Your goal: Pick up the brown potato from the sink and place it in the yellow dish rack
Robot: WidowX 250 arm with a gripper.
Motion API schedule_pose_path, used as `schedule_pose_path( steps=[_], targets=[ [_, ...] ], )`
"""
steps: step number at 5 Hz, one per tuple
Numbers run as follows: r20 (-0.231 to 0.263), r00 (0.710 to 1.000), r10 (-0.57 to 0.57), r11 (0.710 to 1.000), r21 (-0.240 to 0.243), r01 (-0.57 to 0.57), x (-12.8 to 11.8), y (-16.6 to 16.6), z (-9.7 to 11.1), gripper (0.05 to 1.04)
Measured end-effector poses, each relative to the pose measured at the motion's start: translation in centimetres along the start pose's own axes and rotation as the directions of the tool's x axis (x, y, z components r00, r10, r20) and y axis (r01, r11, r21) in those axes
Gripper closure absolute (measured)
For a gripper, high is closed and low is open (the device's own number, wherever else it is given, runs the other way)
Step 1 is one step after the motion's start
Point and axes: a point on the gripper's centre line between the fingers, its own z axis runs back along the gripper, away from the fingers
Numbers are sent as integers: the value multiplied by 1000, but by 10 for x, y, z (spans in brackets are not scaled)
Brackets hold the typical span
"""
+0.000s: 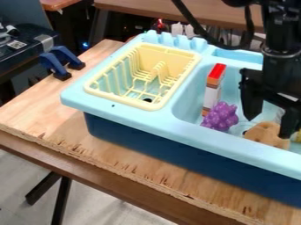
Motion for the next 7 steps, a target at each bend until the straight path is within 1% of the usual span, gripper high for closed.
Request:
schedule_pose_path(
  steps=[1, 2, 3, 4, 5, 6, 7],
  targets=[
    [-13, 1000, 1, 1000, -7, -1, 3, -4, -6, 76],
    [-52, 999, 7, 1000, -8, -7, 6, -3, -20, 76],
    [-107, 994, 18, 1000, -8, -19, 8, -1, -28, 76],
    [-126, 991, 39, 999, -15, -42, 7, 4, -34, 83],
    [-128, 991, 44, 999, -14, -47, 4, 4, -40, 119],
    [-115, 992, 57, 998, -19, -59, 1, 3, -39, 208],
    [-106, 992, 62, 997, -28, -65, -6, 1, -35, 221]
  ],
)
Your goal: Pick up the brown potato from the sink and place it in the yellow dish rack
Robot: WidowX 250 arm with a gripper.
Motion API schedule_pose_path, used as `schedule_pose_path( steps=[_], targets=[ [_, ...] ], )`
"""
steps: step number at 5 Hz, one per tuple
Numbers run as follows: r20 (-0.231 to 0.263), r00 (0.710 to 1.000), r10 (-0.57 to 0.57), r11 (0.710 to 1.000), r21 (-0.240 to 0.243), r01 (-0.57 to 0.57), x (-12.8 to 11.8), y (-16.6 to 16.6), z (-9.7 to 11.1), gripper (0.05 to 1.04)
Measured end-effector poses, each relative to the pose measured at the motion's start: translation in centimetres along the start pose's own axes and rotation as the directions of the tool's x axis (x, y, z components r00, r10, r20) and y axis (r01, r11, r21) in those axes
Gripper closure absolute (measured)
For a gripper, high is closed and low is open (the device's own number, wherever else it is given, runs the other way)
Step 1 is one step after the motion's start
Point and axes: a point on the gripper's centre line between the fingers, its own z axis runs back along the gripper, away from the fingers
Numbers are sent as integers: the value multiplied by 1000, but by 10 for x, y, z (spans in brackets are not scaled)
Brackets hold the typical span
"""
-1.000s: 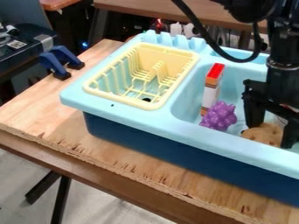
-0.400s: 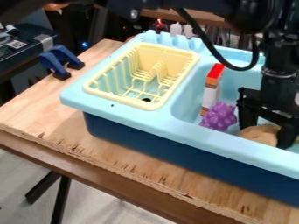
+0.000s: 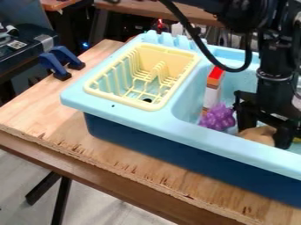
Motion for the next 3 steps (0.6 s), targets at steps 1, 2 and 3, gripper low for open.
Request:
schedule_pose_path(
  steps=[1, 2, 3],
  targets=[
    [12, 1000, -10, 1000, -16, 10, -4, -2, 4, 221],
    [47, 998, -39, 999, -16, 40, -4, -6, 14, 239],
    [82, 994, -74, 997, -16, 76, -3, -11, 29, 289]
  ],
)
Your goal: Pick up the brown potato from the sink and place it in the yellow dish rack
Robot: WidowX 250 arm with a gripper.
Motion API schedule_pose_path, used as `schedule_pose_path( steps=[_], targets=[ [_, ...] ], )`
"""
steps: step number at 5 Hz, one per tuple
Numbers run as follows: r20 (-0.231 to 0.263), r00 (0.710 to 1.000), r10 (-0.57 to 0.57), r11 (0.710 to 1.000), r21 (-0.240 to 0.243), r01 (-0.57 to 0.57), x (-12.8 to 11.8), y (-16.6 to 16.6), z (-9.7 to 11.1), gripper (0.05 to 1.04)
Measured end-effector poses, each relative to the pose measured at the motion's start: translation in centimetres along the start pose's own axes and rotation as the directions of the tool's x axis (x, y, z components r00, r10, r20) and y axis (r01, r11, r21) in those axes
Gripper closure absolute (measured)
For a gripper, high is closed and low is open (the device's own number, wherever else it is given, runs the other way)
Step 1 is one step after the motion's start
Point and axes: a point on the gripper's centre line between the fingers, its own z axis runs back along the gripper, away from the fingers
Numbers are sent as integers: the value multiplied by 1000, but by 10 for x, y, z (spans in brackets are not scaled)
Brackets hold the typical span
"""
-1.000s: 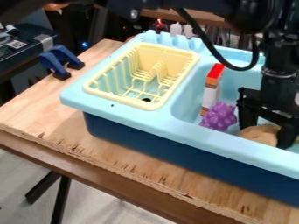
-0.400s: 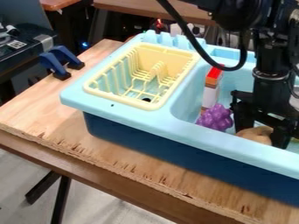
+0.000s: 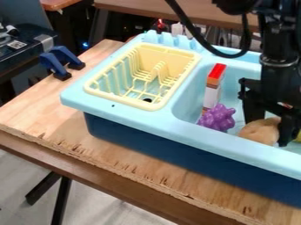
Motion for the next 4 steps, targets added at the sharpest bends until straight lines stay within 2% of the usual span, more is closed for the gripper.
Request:
schedule_pose_path(
  steps=[2, 3, 4],
  targets=[
    [32, 998, -45, 998, 39, 43, -3, -6, 35, 297],
    [93, 995, -36, 997, 66, 30, -6, 6, 68, 297],
    [136, 991, -1, 992, 123, -16, -21, 25, 105, 297]
  ],
)
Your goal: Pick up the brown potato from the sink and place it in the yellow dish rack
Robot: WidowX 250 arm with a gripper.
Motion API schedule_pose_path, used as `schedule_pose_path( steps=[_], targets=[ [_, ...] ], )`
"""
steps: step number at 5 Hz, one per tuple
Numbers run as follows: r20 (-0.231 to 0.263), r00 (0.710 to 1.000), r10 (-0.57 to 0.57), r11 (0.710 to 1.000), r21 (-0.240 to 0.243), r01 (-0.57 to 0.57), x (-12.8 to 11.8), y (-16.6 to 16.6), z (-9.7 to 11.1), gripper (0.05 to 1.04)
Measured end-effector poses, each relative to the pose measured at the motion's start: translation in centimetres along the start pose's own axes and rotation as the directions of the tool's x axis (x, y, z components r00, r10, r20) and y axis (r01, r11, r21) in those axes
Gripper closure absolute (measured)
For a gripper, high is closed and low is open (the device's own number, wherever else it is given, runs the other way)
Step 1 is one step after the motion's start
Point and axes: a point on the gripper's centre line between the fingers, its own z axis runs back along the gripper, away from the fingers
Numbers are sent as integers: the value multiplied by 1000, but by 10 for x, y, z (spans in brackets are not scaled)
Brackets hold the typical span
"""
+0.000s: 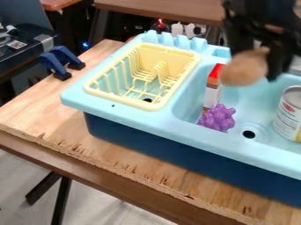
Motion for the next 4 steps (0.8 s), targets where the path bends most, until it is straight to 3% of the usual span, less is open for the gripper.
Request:
schedule_pose_path(
  steps=[2, 3, 4],
  targets=[
    [-32, 984, 175, 984, 42, -173, -57, 67, 22, 297],
    [3, 967, 254, 964, 79, -254, -62, 89, 12, 297],
    [80, 947, 312, 938, 131, -320, -50, 99, 6, 297]
  ],
)
